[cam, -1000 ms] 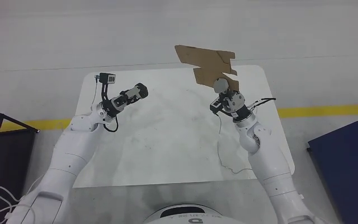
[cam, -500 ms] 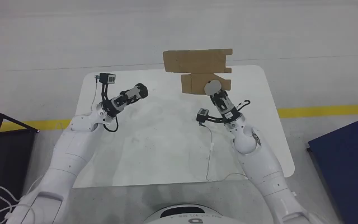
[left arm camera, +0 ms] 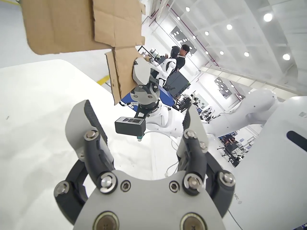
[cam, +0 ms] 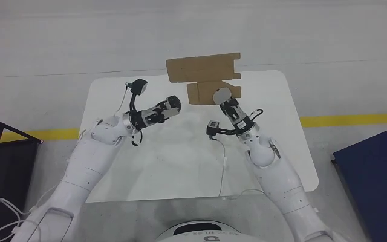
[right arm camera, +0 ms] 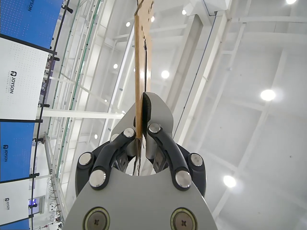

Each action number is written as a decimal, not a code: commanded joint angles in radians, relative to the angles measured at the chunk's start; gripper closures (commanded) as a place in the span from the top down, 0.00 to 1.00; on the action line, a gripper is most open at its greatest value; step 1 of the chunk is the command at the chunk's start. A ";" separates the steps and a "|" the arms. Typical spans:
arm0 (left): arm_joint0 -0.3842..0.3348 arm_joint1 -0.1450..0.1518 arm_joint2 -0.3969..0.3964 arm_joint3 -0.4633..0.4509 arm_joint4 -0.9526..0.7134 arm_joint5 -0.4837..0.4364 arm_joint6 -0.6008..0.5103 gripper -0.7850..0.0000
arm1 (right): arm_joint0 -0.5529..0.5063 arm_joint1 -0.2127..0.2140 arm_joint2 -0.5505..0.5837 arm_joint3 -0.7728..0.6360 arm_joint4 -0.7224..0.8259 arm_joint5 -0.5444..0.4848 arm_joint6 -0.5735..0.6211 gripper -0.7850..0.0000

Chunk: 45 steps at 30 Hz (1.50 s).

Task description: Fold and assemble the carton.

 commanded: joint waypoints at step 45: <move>-0.123 -0.083 0.153 0.176 -0.111 -0.052 -0.014 0.00 | -0.013 -0.012 -0.026 -0.007 0.013 0.070 -0.045 0.02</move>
